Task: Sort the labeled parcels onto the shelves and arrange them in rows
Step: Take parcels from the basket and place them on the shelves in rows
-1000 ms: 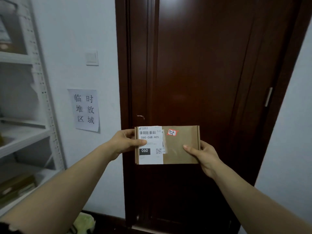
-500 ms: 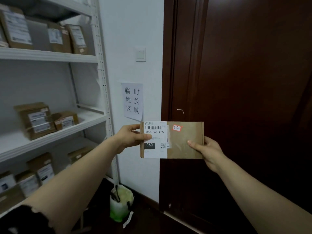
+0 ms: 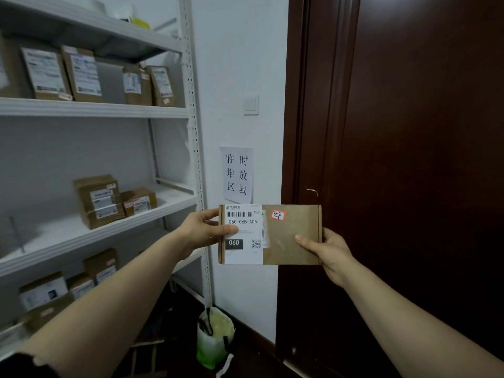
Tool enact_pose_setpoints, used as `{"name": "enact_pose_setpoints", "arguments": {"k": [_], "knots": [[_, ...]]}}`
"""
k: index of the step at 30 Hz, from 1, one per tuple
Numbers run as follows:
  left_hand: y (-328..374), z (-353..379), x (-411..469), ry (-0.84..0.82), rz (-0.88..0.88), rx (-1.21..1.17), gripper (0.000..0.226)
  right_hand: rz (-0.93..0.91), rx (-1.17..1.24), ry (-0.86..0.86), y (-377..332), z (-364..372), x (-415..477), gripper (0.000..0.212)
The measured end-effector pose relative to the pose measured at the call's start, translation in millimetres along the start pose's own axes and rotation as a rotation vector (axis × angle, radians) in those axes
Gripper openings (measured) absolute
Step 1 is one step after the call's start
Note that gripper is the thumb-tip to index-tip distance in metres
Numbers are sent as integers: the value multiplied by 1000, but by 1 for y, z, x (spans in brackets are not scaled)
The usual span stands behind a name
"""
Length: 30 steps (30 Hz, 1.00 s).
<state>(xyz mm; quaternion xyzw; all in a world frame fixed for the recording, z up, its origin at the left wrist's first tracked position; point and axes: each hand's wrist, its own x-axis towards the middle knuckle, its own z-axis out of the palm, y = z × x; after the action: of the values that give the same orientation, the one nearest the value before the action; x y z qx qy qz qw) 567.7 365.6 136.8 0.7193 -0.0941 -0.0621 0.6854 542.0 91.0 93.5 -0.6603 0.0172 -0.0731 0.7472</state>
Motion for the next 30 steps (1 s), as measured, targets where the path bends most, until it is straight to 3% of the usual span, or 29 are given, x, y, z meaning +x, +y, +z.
{"name": "enact_pose_setpoints", "arguments": {"k": [4, 10, 16, 21, 25, 30], "knots": [[0, -9, -8, 48, 1, -2, 59, -13, -2, -34, -1, 9, 1, 53], [-2, -19, -20, 161, 0, 57, 32, -31, -21, -80, 4, 26, 5, 56], [-1, -38, -34, 238, -5, 89, 37, -24, 19, -141, 8, 47, 11, 47], [-8, -59, -53, 341, -26, 93, 35, -29, -1, -211, 18, 74, 22, 62], [-13, -80, -82, 433, -50, 86, 26, -28, -23, -318, 24, 106, 16, 49], [-19, -118, -120, 527, -89, 97, 32, 5, -26, -414, 34, 152, -3, 45]]}}
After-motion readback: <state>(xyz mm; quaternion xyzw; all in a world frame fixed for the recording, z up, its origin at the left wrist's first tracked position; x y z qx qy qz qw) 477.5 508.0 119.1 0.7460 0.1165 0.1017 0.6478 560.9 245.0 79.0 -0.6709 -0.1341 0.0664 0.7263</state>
